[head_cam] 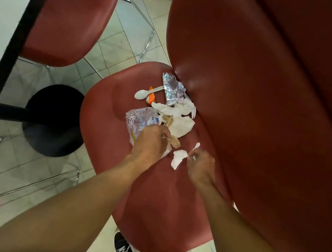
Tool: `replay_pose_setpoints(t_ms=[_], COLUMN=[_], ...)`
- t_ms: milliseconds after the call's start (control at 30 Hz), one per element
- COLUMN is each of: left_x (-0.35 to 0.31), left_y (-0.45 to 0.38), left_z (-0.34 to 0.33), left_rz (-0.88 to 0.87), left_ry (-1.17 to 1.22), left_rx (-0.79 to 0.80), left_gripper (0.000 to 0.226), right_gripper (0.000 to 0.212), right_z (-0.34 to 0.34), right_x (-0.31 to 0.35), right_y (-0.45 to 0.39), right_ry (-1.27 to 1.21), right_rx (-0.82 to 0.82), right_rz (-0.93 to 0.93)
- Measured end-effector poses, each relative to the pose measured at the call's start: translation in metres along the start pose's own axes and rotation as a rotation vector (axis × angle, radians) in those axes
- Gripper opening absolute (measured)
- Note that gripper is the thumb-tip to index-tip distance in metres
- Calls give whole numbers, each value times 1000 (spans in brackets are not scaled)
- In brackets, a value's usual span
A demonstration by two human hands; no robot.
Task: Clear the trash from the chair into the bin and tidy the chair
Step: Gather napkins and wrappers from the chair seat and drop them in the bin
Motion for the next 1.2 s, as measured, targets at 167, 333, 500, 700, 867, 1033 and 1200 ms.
replay_pose_setpoints(t_ms=[167,333,500,700,867,1033,1200], left_x=[-11,8,33,75,118,159,198], left_y=[59,116,185,257,304,350,392], left_z=[29,56,81,105,119,125,121], left_rz=[-25,-24,-77,-91,-28,37,147], left_ry=[102,96,136,154,135,186,290], left_rx=[-71,-164,-183,-197,-229,-272,-380], left_gripper=[22,22,18,13,9,5,4], right_gripper=[14,12,16,8,15,19,19], right_z=[22,31,28,-1,-48,-73,-90], right_x=[4,6,15,36,56,68,80], right_y=[45,95,166,241,281,315,342], right_ry=[-81,-121,-111,-287,-515,-479,-380], right_rx=[-55,-129,-189,-174,2,114,204], right_rz=[-24,-15,28,38,44,111,212])
Point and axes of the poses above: each hand's wrist, its own y-axis away from the middle knuckle, its own z-axis out of the back of the hand, x = y × z, the point moved 10 cm from there along -y, towards the middle knuckle, and after that the axes turned 13 degrees about y, right-handed, at the moved point
